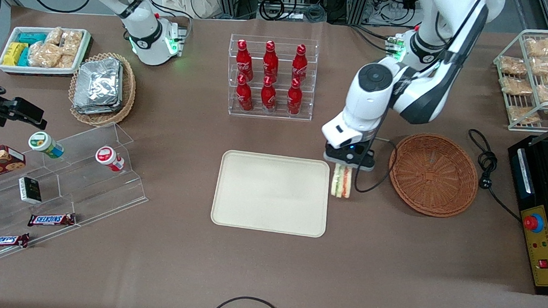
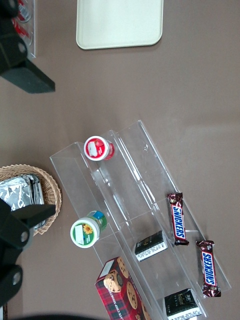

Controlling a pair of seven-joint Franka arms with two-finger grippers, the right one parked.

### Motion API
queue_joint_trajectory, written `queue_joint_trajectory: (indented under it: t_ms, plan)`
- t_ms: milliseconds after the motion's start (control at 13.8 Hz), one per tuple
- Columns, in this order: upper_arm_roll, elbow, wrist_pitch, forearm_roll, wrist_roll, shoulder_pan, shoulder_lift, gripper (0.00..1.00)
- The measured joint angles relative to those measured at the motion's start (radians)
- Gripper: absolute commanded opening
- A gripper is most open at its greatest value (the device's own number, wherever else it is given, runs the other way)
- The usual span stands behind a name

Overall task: Place sandwich from basket to tray
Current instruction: 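Carry the sandwich with the left gripper over the cream tray, then lower the sandwich onto the tray and open the left gripper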

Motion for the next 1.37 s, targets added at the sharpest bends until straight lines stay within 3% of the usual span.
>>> queue_joint_trajectory:
  t_ms: [867,1373]
  plan:
    - [-0.022,0.292,-0.001,-0.030,-0.036,-0.027,0.342,0.22]
    - [-0.022,0.376,-0.001,-0.031,-0.037,-0.027,0.439,0.25]
